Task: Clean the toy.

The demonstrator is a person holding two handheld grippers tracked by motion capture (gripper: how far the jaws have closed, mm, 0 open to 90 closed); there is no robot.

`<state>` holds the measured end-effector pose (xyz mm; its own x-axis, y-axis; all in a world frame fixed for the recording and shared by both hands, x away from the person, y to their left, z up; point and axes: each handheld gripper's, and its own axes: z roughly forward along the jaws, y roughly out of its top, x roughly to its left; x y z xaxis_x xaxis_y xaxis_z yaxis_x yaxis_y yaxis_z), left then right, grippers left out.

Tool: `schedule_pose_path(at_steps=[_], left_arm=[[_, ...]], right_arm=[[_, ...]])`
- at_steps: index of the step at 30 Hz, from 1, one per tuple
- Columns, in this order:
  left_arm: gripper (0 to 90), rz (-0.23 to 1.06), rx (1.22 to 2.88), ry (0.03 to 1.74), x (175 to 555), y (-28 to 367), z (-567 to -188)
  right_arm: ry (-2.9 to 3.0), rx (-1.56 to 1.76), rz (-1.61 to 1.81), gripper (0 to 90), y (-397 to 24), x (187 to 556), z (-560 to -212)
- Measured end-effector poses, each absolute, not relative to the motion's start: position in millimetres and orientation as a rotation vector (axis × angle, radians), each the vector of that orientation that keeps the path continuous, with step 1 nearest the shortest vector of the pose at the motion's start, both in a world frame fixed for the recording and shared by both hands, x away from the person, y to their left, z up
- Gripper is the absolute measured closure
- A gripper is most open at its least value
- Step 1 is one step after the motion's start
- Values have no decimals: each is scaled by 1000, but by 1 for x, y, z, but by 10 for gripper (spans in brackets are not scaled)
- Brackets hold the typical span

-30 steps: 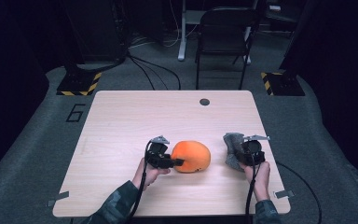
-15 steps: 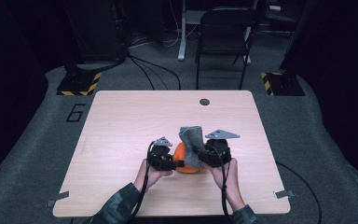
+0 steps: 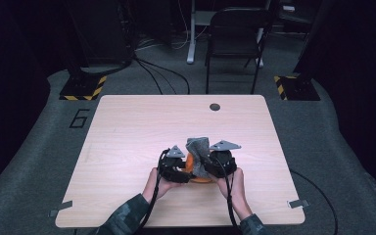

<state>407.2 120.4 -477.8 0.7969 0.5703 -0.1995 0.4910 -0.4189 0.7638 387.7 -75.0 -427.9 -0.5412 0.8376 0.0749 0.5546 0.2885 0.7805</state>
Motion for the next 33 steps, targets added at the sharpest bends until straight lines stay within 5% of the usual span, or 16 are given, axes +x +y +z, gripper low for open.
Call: schedule_pose_path(at_steps=[6, 33], left_arm=[[620, 106, 2065, 787, 408, 122, -481], [624, 67, 2048, 769, 408, 122, -483]], right_arm=[[2208, 1224, 1086, 742, -76, 388, -428], [2140, 1500, 864, 732, -138, 411, -467]])
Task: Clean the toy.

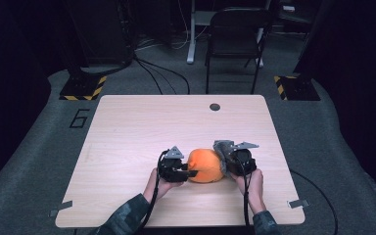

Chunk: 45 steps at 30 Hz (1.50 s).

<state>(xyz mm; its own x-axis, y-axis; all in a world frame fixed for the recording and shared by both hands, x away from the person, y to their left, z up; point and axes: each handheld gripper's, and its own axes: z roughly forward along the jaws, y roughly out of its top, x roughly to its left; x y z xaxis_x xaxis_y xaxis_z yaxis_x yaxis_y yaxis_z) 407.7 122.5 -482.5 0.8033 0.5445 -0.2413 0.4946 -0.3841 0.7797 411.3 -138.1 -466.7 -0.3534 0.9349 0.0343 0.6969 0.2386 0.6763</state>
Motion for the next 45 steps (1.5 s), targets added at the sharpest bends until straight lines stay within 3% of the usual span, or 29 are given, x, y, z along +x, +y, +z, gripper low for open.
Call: schedule_pose_path(at_steps=[11, 15, 21, 27, 33, 45], left_arm=[[624, 59, 2045, 753, 408, 125, -483], [624, 60, 2037, 760, 408, 125, -482], [625, 66, 2036, 762, 408, 125, -482], [624, 77, 2038, 752, 407, 125, -482], [624, 83, 2036, 743, 406, 124, -482], [625, 87, 2043, 740, 407, 124, -483]], right_arm=[[2230, 1525, 724, 730, -140, 424, -499], [2189, 1532, 758, 732, -151, 422, -485], [2094, 1474, 990, 731, -157, 405, -434], [2144, 1330, 1191, 729, -121, 384, -403], [2231, 1277, 1233, 727, -88, 380, -414], [2210, 1189, 1036, 724, -85, 381, -426]])
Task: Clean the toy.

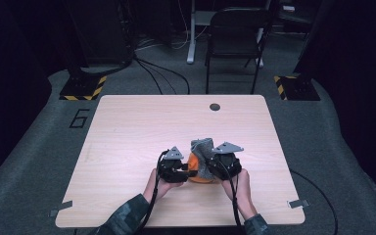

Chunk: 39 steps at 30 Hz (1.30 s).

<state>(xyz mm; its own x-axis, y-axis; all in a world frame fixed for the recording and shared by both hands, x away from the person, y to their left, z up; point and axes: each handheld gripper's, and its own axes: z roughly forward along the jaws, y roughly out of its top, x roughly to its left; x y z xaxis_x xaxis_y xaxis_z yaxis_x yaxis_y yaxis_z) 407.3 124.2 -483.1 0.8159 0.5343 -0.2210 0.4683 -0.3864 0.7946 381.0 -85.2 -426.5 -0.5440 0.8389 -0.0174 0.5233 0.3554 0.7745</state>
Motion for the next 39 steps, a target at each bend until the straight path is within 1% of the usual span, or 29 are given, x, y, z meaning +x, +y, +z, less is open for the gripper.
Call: schedule_pose_path(at_steps=[8, 15, 28, 32, 36, 37, 39], left_arm=[[625, 77, 2031, 742, 408, 124, -484], [625, 67, 2027, 750, 408, 124, -484], [626, 63, 2021, 750, 408, 123, -485], [627, 58, 2022, 747, 409, 124, -485], [627, 46, 2013, 762, 410, 127, -486], [627, 43, 2008, 761, 410, 127, -486], [627, 44, 2011, 759, 410, 127, -486]], right_arm=[[2210, 1251, 986, 719, -101, 387, -430], [2195, 1333, 965, 718, -118, 395, -441], [2181, 1446, 878, 720, -133, 403, -455], [2158, 1478, 784, 724, -139, 409, -470], [2199, 1557, 696, 721, -146, 420, -502], [2169, 1580, 736, 721, -147, 421, -503], [2190, 1548, 701, 722, -144, 422, -501]])
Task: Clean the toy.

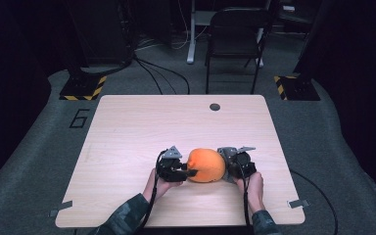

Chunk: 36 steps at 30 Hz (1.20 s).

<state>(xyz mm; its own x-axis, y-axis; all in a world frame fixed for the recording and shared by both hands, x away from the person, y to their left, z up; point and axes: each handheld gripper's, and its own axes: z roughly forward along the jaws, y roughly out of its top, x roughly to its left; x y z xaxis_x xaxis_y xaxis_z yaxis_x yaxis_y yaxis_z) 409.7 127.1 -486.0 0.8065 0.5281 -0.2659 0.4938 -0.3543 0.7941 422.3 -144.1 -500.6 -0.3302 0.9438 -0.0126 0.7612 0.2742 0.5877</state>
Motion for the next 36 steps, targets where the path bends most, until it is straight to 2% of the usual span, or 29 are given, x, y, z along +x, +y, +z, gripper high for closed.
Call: schedule_pose_path(at_steps=[4, 7, 11, 14, 17, 22, 27, 30, 33, 36], left_arm=[[626, 53, 2008, 764, 409, 127, -486], [626, 51, 2003, 761, 410, 127, -486], [625, 44, 2001, 770, 410, 128, -486], [624, 42, 2000, 772, 410, 128, -486], [624, 45, 2004, 772, 410, 128, -486], [618, 43, 2008, 768, 411, 128, -488], [599, 51, 2014, 757, 411, 128, -488], [530, 81, 2032, 685, 412, 129, -487], [375, 160, 2055, 601, 410, 131, -486], [261, 228, 2062, 554, 410, 136, -487]], right_arm=[[2180, 1557, 703, 725, -148, 422, -497], [2140, 1554, 760, 726, -154, 419, -481], [2058, 1469, 943, 726, -153, 401, -433], [2041, 1413, 1087, 726, -142, 389, -411], [2104, 1382, 1118, 726, -130, 389, -412], [2169, 1405, 1049, 733, -118, 399, -441], [2164, 1385, 1036, 735, -118, 400, -444], [2160, 1394, 1025, 736, -117, 399, -443], [2156, 1398, 1025, 736, -119, 400, -443], [2159, 1405, 1034, 736, -122, 402, -444]])
